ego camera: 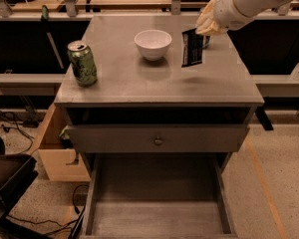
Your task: Pick rxbar blueberry from white bowl and place on counter
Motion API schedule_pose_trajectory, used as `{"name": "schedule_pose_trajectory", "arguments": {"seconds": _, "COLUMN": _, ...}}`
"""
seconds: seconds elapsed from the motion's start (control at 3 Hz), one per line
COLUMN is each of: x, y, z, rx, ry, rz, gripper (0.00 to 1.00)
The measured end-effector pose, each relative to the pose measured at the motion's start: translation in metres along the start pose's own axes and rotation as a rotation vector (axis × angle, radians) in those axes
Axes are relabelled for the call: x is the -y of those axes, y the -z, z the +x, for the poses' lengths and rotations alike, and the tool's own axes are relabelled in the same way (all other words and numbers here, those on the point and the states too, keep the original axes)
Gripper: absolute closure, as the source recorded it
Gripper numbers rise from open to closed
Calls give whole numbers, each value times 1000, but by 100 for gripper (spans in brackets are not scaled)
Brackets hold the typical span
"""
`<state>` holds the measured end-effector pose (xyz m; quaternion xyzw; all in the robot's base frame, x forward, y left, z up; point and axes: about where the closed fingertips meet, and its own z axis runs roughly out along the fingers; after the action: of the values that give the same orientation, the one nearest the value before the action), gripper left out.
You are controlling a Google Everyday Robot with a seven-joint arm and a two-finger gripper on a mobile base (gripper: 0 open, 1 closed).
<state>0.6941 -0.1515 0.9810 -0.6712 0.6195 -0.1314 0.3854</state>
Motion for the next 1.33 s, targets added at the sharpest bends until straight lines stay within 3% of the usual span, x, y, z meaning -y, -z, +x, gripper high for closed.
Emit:
{"name": "schedule_pose_trajectory", "arguments": {"seconds": 0.33, "x": -24, "y": -16, "z": -2, "rx": 52, "ry": -35, "rz": 26, "gripper": 100}}
{"name": "schedule_pose_trajectory", "arguments": {"seconds": 0.67, "x": -71, "y": -22, "z": -3, "rx": 106, "ry": -109, "rz": 22, "gripper": 100}}
{"name": "schedule_pose_trajectory", "arguments": {"seconds": 1.0, "x": -143, "y": -32, "z": 4, "rx": 159, "ry": -169, "rz": -88, "gripper": 87}}
{"name": "schedule_pose_trajectory", "arguments": {"seconds": 1.33, "x": -154, "y": -33, "z": 4, "rx": 161, "ry": -175, "rz": -112, "gripper": 68}}
